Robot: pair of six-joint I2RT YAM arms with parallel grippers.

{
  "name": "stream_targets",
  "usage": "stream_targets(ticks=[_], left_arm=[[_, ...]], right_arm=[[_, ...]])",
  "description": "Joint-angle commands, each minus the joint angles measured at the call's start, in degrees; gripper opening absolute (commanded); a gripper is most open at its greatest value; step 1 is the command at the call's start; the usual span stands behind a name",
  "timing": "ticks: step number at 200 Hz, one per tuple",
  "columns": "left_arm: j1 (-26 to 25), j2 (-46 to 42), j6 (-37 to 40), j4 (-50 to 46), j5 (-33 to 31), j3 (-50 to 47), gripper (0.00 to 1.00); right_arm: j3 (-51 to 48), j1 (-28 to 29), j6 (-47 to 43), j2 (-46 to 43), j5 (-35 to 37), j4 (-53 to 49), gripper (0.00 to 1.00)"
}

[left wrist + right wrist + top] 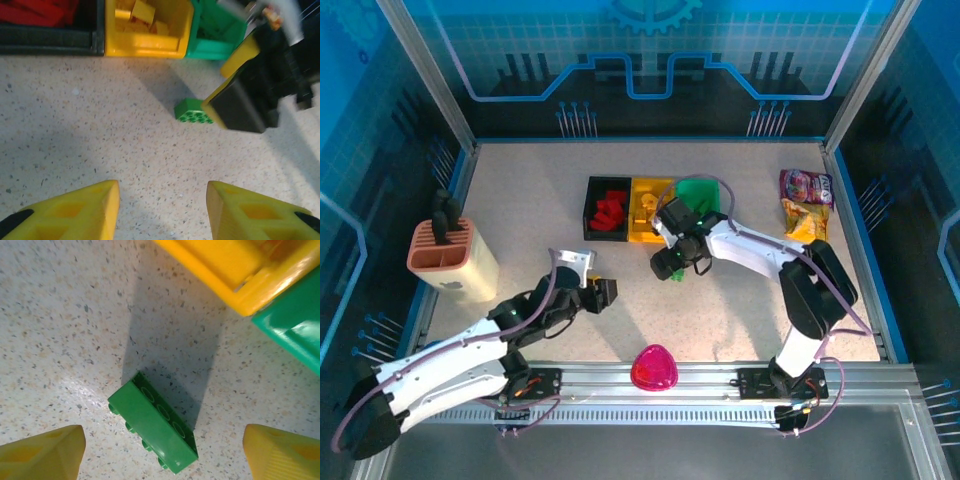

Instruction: Sort the legos into containers by color

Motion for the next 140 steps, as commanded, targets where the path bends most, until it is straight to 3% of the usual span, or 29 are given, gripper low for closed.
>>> stream_targets(ticks=[1, 25, 64, 114, 140], left_arm=[[-0.36, -2.57, 1.68, -3.55, -2.35, -0.6, 0.5], [-0.39, -4.1, 1.47, -4.86, -2.82, -0.94, 0.5], [-0.37, -4.48, 1.51, -4.78, -2.97, -1.01, 0.5], [-0.36, -4.29, 1.84, -4.75, -3.11, -1.04, 0.5], [-0.37, -4.47, 1.91, -5.23, -3.36, -0.98, 0.5]], right_arm=[[-0.38, 0.5, -2.21, 1.85, -1.65, -0.04, 0.82], [0.14, 1.2, -3.47, 3.93, -2.31, -0.45, 0.78], [1.37, 2.43, -4.72, 6.3, -0.96, -2.52, 0.63], [2.55, 3.28, -5.0, 6.89, 0.52, -3.87, 0.3], [3.61, 3.42, -4.59, 4.68, 1.75, -4.73, 0.25]])
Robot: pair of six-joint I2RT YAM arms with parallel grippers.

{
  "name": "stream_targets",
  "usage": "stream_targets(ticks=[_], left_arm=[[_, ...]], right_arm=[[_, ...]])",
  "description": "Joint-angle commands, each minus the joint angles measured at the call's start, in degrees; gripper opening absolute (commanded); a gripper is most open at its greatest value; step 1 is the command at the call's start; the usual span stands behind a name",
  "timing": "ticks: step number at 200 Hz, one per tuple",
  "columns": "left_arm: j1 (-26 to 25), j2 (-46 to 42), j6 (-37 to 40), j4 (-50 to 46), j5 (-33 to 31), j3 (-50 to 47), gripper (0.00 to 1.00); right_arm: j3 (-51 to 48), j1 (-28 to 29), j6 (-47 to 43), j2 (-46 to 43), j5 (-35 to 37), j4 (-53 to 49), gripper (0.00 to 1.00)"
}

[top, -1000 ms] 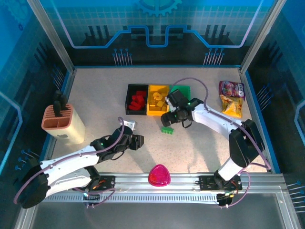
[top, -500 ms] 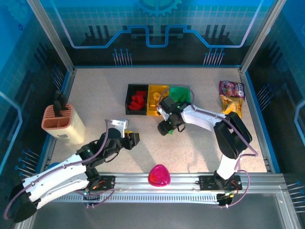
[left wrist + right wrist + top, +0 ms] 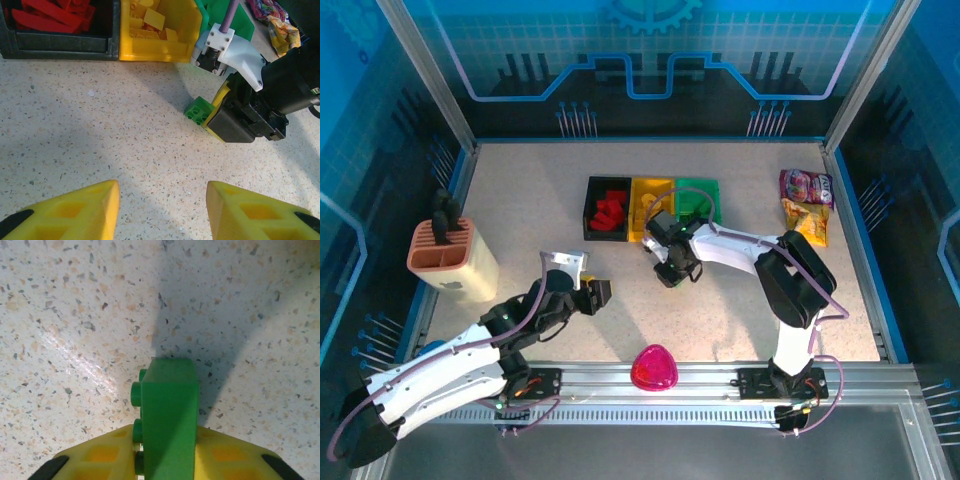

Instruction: Sort the legos into containers by color

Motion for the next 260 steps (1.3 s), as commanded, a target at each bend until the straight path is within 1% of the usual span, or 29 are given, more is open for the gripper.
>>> stream_targets(ticks=[1, 18, 38, 87, 112, 135, 172, 209, 251, 260], left_arm=[[-0.41, -0.61, 1.76, -1.36, -1.59, -0.58, 0.5], [-0.36, -0.74, 1.74, -1.54, -1.84, -0.63, 0.5], [-0.36, -1.04, 1.81, -1.63, -2.15, -0.63, 0.5], [-0.37, -2.6, 2.48, -2.84, -3.06, 0.08, 0.5], [-0.39, -3.15, 2.95, -2.81, -3.55, 0.31, 0.5], [-0.37, -3.05, 3.43, -2.81, -3.86, 0.77, 0.5], [-0.37, -2.98, 4.02, -3.68, -4.27, 1.77, 0.5], [-0.36, -3.17, 4.46, -5.12, -4.78, 2.71, 0.49], [-0.36, -3.32, 4.63, -5.26, -5.21, 2.8, 0.49], [-0.36, -3.42, 4.68, -5.23, -5.06, 2.84, 0.5]], right_arm=[[2.41, 0.69, 0.16, -1.9, 1.77, -2.04, 0.25], [3.38, 0.38, 0.59, -4.13, 3.92, -2.38, 0.24], [5.07, -1.51, 1.42, -6.66, 5.54, -3.07, 0.22], [8.75, -10.82, 5.32, -11.14, 5.71, -3.86, 0.22], [11.0, -15.91, 7.21, -10.67, 3.55, -3.52, 0.23], [14.35, -18.85, 8.11, -7.78, 1.84, -4.07, 0.24], [21.3, -20.87, 9.05, -1.91, 0.85, -5.48, 0.25], [26.83, -21.2, 9.27, 3.03, 1.83, -6.87, 0.25], [29.57, -21.37, 10.38, 5.86, 1.61, -6.61, 0.25], [29.85, -21.37, 10.64, 6.05, 1.57, -6.54, 0.26]])
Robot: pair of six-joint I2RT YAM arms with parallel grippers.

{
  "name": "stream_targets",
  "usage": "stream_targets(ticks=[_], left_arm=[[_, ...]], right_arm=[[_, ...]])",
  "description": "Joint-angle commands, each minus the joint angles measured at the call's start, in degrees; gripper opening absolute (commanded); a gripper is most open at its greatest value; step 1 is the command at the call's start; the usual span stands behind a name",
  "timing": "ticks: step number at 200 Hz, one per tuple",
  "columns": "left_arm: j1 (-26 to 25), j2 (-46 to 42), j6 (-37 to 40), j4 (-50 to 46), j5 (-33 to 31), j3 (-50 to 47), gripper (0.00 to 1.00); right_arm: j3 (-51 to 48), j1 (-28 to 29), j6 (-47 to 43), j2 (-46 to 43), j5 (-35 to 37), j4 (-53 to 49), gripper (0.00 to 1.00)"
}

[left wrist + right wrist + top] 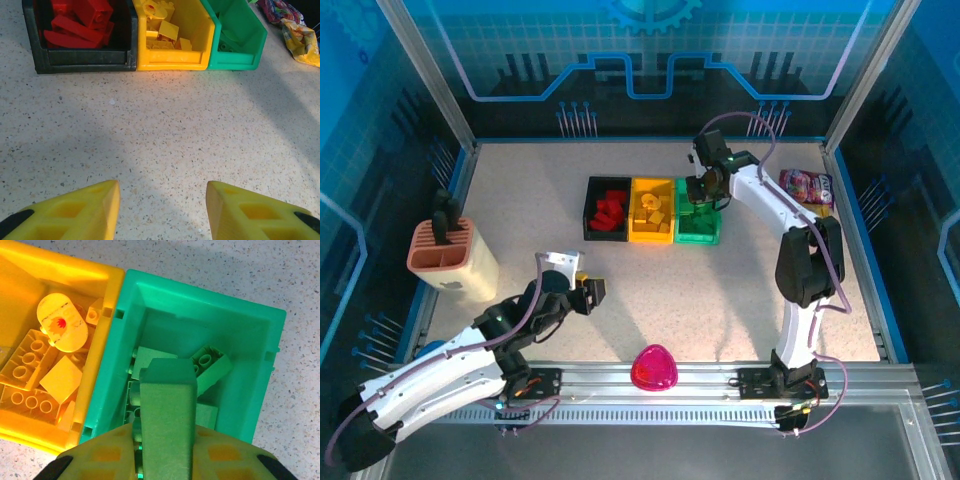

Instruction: Sort the legos into containers by color

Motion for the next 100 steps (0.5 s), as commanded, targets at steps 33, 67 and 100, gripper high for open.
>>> stream_targets(ticks=[33, 67, 100], left_arm=[[-0.37, -1.25, 1.64, -1.48, -1.56, 1.82, 0.5], [-0.37, -2.18, 1.88, -2.5, -2.69, 1.97, 0.53], [-0.36, -3.06, 2.81, -3.31, -5.51, 2.41, 0.59]], right_arm=[[3.03, -0.93, 1.62, 0.49, -0.55, -1.62, 0.66], [0.2, -0.96, 1.42, -3.8, 0.35, 0.01, 0.8], [-5.42, -0.93, 0.77, -10.34, 0.73, 3.43, 0.84]])
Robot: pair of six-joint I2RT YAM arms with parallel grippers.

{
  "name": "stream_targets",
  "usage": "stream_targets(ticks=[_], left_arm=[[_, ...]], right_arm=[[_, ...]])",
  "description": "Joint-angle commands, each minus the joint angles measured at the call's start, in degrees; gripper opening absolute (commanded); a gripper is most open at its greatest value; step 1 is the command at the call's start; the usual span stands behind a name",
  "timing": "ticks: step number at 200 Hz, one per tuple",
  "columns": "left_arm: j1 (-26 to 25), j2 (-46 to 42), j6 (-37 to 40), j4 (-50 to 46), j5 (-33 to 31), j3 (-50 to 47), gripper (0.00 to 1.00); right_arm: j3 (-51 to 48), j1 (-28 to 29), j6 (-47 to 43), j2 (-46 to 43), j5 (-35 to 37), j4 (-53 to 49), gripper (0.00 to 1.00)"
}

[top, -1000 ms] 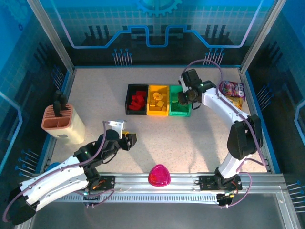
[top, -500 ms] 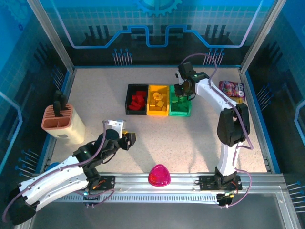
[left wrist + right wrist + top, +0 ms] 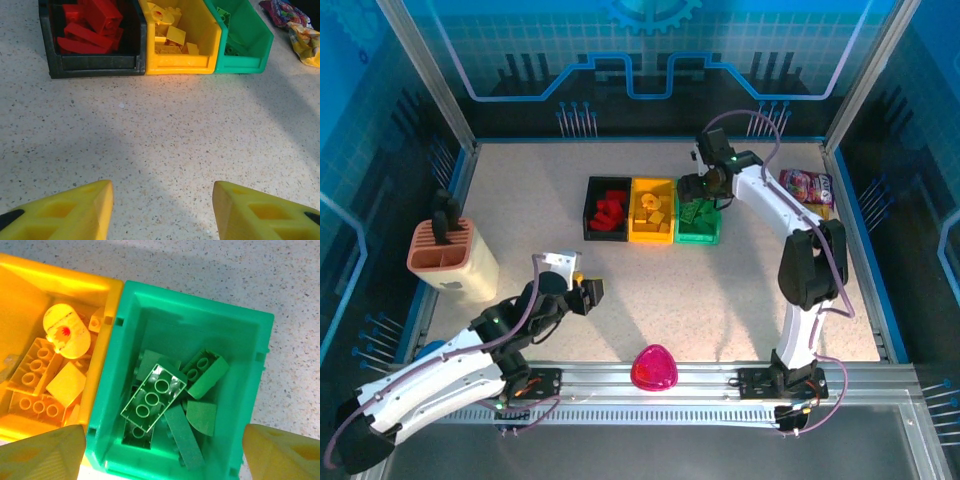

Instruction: Sort the legos into containers by color

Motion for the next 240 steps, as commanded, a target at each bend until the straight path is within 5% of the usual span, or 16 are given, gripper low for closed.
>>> stream_targets(ticks=[1, 136, 152, 193, 240], left_arm=[[-0.36, -1.08, 1.72, -1.6, -3.53, 2.38, 0.59], [-0.34, -0.12, 10.01, -1.13, -15.81, 7.36, 0.9], [-0.28, 0.16, 11.09, -1.22, -19.85, 8.0, 0.99], [-0.3, 1.52, 18.27, 1.15, -28.98, 8.8, 0.99], [0.36, 5.8, 34.27, 19.16, -43.82, -0.55, 0.99]], right_arm=[[-3.55, -0.67, -0.44, -7.25, 0.6, 2.56, 0.84], [-33.74, -0.67, -7.12, -44.28, 12.25, 23.5, 1.0], [-40.34, -0.61, -9.36, -49.75, 13.98, 29.27, 1.0], [-59.99, -0.53, -13.27, -68.53, 12.6, 42.22, 1.0], [-69.52, -0.41, -7.02, -81.53, 21.25, 34.29, 1.0]])
